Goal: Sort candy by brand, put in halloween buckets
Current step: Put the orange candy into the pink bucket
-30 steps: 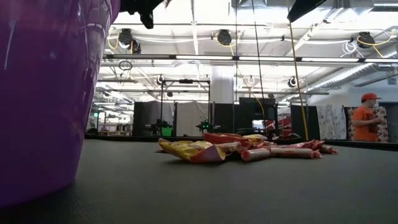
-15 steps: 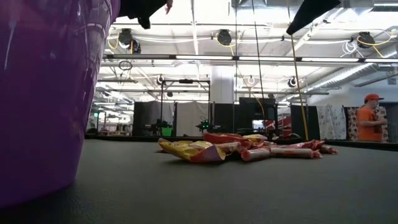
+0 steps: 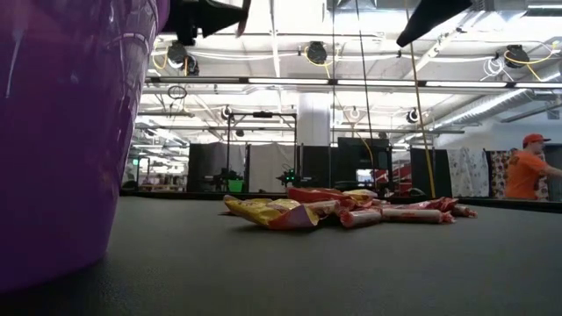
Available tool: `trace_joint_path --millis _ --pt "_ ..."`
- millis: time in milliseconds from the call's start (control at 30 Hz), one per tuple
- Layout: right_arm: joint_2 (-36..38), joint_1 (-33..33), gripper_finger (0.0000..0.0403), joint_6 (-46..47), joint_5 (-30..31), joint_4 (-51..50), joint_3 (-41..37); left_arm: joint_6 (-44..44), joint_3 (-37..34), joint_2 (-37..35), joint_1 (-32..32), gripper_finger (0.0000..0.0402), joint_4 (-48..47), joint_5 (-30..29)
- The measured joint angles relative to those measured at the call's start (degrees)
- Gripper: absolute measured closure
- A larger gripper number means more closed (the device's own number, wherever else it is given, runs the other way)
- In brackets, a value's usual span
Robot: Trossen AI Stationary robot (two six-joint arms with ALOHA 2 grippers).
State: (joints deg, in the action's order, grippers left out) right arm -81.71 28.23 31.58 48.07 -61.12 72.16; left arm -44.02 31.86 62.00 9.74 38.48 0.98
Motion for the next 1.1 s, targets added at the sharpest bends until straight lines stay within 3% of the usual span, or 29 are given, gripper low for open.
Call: trace_joint_path --millis 133,300,400,700,800,867,1000,1100 --pt "0.0 -0.88 0.0294 -1.3 0.0 0.26 0.0 -0.01 0.0 0.0 0.0 0.0347 0.02 -4.32" --pt "0.0 -1.66 0.0294 -2.28 -0.09 0.33 0.0 2.4 0.0 0.0 -0.17 0.0347 -0.02 -4.45" --pt "0.0 -2.03 0.0294 -2.64 -0.19 0.33 0.0 15.46 0.0 0.0 -0.5 0.0347 -0.02 -4.26" --pt "0.02 -2.06 0.0294 -2.74 -0.24 0.31 0.0 68.88 0.07 0.0 -0.5 0.0347 -4.23 -4.18" --pt "0.02 -2.06 0.0294 -2.74 -0.25 0.31 0.02 74.79 0.07 0.02 -0.47 0.0347 -5.94 -3.55" --pt "0.02 -2.06 0.0294 -2.74 -0.41 0.31 0.02 73.01 0.07 -0.05 -0.21 0.0347 -7.0 0.39" --pt "0.02 -1.91 0.0294 -2.74 -0.48 0.26 0.02 70.53 0.22 -0.93 0.04 0.0347 -7.76 15.17" --pt "0.02 -1.78 0.0294 -2.52 -1.26 0.13 0.02 69.81 2.21 -1.96 0.09 0.0347 -7.81 22.94"
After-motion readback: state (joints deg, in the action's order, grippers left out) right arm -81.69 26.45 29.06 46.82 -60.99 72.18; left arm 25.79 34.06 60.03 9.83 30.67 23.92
